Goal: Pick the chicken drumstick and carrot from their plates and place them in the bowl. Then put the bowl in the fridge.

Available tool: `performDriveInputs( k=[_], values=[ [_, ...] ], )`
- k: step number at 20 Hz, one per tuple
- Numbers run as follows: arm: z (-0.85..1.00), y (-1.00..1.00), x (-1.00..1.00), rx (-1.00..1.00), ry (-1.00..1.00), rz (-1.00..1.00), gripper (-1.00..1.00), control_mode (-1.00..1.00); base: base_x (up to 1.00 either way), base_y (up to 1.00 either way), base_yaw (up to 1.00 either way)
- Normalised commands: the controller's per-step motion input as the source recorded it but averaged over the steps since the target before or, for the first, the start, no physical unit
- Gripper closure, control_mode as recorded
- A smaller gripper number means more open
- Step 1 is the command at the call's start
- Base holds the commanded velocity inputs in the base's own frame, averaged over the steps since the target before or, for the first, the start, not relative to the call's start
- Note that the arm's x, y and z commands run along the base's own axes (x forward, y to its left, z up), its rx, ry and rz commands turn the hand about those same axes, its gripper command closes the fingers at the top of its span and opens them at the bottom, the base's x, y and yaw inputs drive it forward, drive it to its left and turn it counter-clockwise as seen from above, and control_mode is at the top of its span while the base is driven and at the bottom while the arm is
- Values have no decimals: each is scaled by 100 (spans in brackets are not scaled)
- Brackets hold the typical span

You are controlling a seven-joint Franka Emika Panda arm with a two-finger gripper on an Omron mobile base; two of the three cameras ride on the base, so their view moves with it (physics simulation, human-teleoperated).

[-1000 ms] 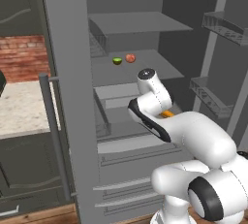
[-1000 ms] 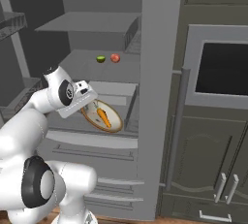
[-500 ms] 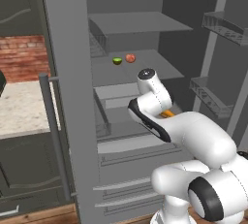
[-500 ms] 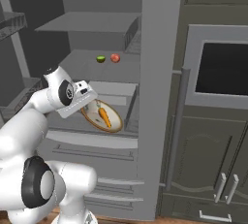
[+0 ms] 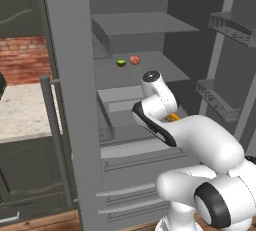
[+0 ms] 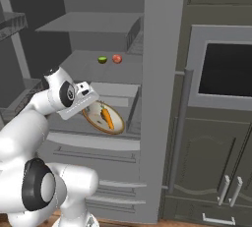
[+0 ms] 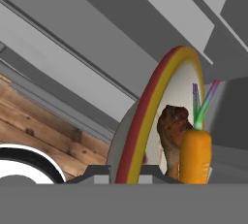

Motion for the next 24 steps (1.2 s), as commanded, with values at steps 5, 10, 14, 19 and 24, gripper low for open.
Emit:
performDriveInputs(
  k=[5,10,14,19,24],
  values=[
    [0,0,0,0,0,0,100,-100,0,0,0],
    [0,0,0,0,0,0,100,-100,0,0,0],
    [0,0,0,0,0,0,100,-100,0,0,0],
    [21,0,-9,0,-13,14,100,-100,0,0,0],
    [35,0,-17,0,-11,21,100,-100,0,0,0]
  ],
)
